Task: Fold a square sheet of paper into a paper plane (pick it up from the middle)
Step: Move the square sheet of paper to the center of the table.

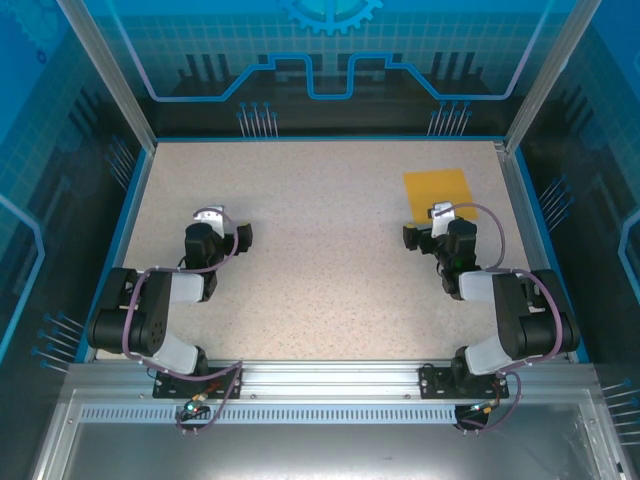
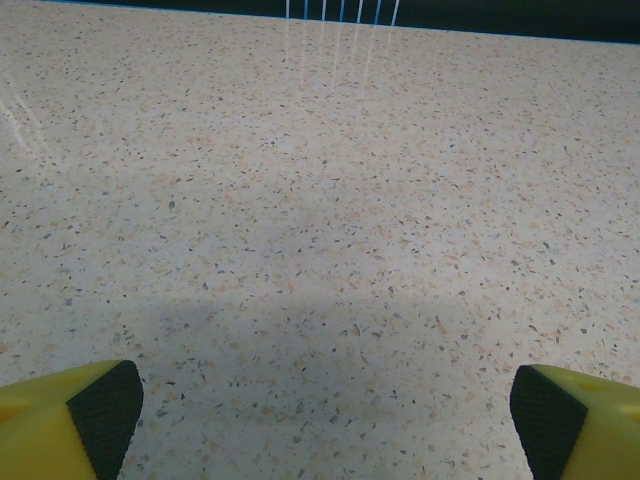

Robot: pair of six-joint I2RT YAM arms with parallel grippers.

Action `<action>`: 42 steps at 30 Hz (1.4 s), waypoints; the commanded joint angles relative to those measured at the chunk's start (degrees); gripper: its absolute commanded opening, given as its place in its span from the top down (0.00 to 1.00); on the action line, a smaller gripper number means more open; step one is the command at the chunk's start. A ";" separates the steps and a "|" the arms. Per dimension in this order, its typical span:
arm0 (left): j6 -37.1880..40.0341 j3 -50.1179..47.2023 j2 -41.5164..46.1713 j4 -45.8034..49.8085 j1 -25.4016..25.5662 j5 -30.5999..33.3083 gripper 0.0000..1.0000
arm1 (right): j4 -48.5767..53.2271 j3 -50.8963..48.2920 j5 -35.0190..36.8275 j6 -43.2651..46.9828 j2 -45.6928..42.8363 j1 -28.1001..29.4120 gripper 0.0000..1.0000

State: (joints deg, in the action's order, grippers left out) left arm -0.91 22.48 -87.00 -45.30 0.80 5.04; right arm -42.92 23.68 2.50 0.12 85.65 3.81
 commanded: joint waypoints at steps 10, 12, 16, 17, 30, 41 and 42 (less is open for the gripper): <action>1.04 1.27 0.05 0.04 -0.27 -1.25 0.01 | -0.02 1.09 -0.74 0.75 0.50 -0.77 0.01; 1.07 1.21 0.14 -0.05 -0.27 -1.32 0.02 | -0.06 1.10 -0.78 0.69 0.49 -0.80 0.01; 1.26 1.36 0.46 0.30 -0.27 -2.01 0.01 | -0.31 0.95 -0.09 0.90 0.49 -0.45 0.01; 1.26 1.33 0.98 0.64 -0.27 -2.29 0.01 | -0.46 0.85 0.10 0.93 0.44 -0.34 0.01; -4.80 5.53 23.31 25.13 -1.94 -5.90 0.01 | 42.44 17.61 5.39 -9.54 -9.26 -0.67 0.01; -23.93 12.86 33.60 42.14 -1.94 -4.20 0.02 | 69.93 49.56 -15.58 -21.19 12.60 -4.50 0.01; -25.02 13.29 33.49 43.69 -1.94 -5.09 0.01 | 69.78 50.85 -17.04 -22.77 14.37 -4.92 0.01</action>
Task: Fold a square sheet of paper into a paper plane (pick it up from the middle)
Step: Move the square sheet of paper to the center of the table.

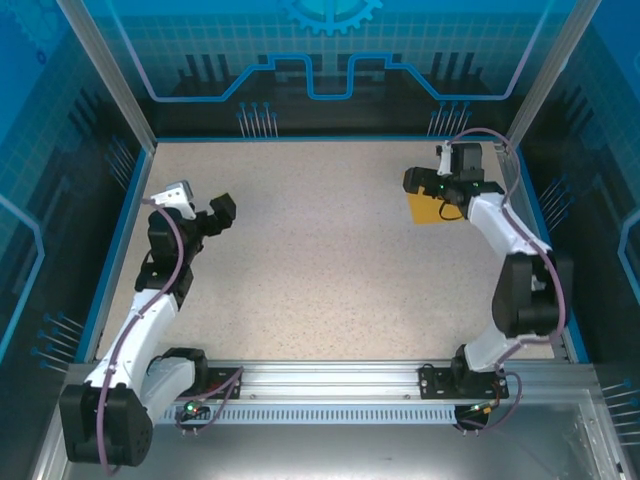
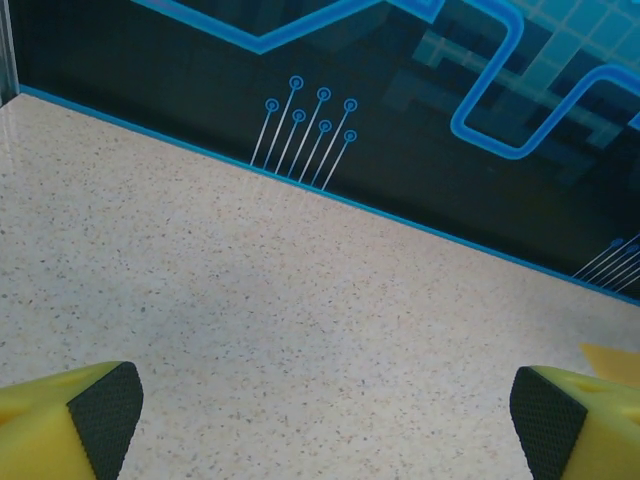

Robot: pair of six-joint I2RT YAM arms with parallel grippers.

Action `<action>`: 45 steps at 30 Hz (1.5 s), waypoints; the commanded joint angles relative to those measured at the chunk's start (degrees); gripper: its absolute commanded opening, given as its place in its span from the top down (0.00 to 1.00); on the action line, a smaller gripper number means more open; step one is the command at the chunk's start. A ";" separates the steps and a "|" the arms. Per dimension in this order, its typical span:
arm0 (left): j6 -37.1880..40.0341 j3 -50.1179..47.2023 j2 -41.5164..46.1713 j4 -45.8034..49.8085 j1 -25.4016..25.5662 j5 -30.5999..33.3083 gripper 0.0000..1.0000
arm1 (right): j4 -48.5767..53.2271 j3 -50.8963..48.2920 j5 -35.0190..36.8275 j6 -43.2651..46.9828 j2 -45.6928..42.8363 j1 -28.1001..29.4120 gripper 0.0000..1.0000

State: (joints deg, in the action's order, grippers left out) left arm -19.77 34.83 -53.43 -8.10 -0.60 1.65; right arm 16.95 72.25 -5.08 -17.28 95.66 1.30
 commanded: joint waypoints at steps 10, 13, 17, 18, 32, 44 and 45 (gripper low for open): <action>-10.30 5.61 -6.42 15.50 -0.63 -7.23 0.01 | 14.34 14.77 -11.08 -8.79 18.20 -2.50 0.01; -14.31 4.40 -5.75 15.03 -0.63 -3.04 0.01 | 15.78 17.63 -10.44 -10.02 21.83 -2.52 0.02; -12.67 2.11 -4.22 11.45 -0.64 -3.76 0.02 | 16.50 20.04 -10.07 -10.93 24.59 -2.42 0.04; -11.90 1.35 -3.64 10.17 -0.63 -4.85 0.02 | 16.69 20.54 -10.17 -11.16 25.19 -2.43 0.04; -8.54 4.13 -4.75 14.64 -0.62 -12.59 0.02 | 20.66 17.38 -6.20 -17.80 28.63 4.25 0.08; -7.37 4.81 -4.72 17.25 -0.63 -15.28 0.02 | 20.05 11.87 -3.12 -21.05 24.73 19.24 0.10; -7.16 4.81 -4.50 17.70 -0.63 -15.20 0.02 | 20.35 11.92 -2.14 -20.97 24.20 20.13 0.10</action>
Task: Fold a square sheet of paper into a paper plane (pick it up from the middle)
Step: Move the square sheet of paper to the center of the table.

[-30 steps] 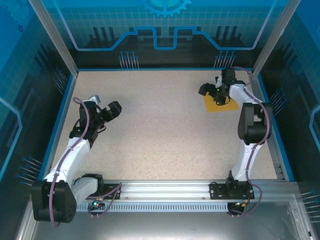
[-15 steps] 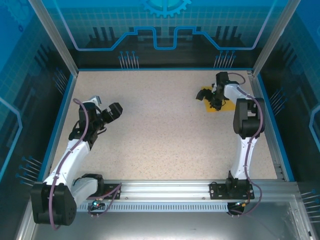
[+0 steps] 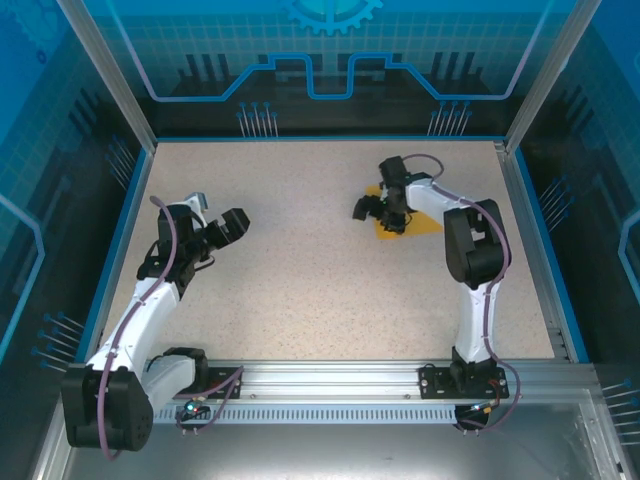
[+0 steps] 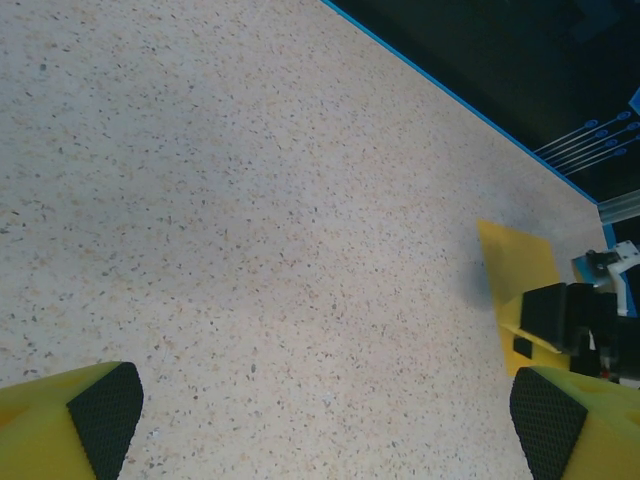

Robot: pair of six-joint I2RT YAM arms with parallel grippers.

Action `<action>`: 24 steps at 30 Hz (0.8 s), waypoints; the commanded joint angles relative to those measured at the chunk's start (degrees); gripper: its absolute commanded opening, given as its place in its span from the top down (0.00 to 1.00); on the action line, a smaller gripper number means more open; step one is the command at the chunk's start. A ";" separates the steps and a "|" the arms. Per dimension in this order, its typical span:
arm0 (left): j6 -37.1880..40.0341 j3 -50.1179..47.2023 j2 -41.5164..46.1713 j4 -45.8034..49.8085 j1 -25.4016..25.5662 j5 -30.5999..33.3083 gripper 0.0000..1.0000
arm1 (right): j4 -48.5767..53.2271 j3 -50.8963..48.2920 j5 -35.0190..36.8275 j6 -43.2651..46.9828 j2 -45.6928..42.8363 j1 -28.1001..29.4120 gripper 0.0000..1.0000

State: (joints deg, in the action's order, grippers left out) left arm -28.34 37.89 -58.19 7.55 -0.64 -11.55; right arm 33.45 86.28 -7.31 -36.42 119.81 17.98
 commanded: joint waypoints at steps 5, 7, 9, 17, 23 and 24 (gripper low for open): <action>1.62 1.68 0.39 3.17 -0.59 -1.89 0.01 | 5.71 0.68 5.34 -0.43 -3.75 2.59 0.09; 1.54 1.64 -0.28 2.46 -0.59 -3.05 0.02 | 5.09 2.52 5.83 0.81 -4.40 1.16 0.09; 1.16 1.57 -1.14 1.86 -0.59 -3.80 0.02 | 5.48 5.06 6.42 1.82 -3.70 0.19 0.09; 0.72 2.69 -2.98 1.67 -0.59 -6.64 0.02 | 12.20 14.57 7.07 3.07 5.25 -2.75 0.10; 0.83 4.18 -2.17 4.18 -0.59 -6.96 0.02 | 10.78 9.85 3.81 1.60 5.11 -1.66 0.12; 0.40 4.28 -1.82 4.39 -0.56 -7.31 0.02 | 10.59 8.47 3.67 1.25 4.79 -1.31 0.13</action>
State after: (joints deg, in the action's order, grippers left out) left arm -28.16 40.10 -61.12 10.11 -0.67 -16.58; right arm 41.58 97.10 -1.87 -34.06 124.11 15.62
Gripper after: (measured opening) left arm 0.986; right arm 0.879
